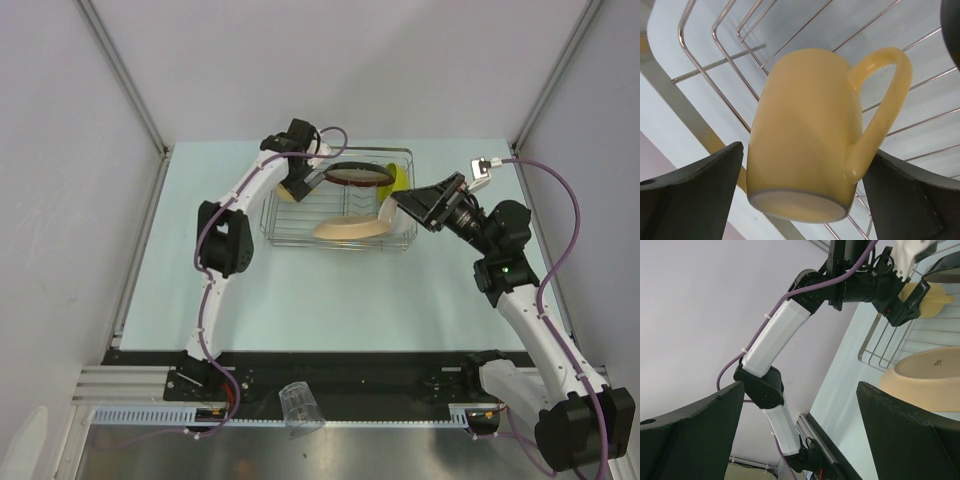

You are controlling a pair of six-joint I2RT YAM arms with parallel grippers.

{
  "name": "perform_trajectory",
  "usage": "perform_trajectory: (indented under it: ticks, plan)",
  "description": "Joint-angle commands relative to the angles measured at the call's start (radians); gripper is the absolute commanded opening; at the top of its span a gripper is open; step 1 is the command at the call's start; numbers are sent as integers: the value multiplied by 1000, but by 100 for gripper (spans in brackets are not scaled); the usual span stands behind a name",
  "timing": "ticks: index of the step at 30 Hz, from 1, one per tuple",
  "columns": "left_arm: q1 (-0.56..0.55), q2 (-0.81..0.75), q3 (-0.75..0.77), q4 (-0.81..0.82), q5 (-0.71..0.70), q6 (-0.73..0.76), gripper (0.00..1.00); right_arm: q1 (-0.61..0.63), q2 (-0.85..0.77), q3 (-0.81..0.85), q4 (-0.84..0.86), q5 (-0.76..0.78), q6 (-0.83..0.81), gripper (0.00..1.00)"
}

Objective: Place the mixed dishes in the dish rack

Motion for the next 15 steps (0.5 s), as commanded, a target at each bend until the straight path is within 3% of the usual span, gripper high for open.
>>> perform_trajectory:
  ticks: [1,15]
  plan:
    - [1,-134,11,69,32,-17,100,12,-22,-8,43,-5,-2,100]
    - [5,-233,-55,78,43,6,100,44,-6,-10,64,6,-1,100]
